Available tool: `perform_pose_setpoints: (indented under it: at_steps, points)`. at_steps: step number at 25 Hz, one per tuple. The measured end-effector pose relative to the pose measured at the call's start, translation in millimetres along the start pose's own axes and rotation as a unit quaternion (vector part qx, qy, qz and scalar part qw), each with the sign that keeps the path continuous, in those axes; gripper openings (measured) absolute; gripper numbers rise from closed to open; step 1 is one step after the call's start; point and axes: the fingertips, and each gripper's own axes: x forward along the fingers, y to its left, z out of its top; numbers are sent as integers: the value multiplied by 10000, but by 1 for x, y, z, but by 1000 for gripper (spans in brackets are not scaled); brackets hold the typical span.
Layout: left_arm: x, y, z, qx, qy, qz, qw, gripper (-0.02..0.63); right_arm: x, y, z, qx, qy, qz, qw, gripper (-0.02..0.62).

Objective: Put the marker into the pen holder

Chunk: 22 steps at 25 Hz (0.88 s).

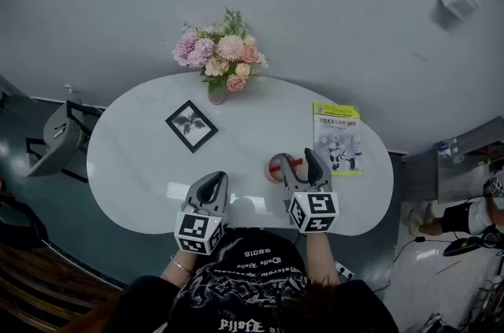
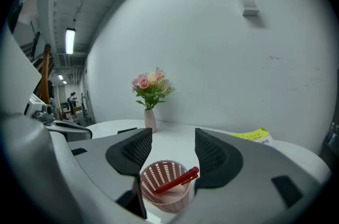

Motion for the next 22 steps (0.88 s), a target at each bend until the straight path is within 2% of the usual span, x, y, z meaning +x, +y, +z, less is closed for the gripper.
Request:
perform_pose_setpoints:
  at_steps: [7,13,22]
  points:
    - [6,-17,8,55,-98,-286,9995,29,-29,2,22,-139,-261,-152,9994,249]
    - [10,-35,19,160,-273,-466,9984,29,-53,1,21,-282,-333,-275,9987,249]
    - [16,-59,21,260,-322,-782,9961,29,-78,-17,13,-64,-364,-627,9974,249]
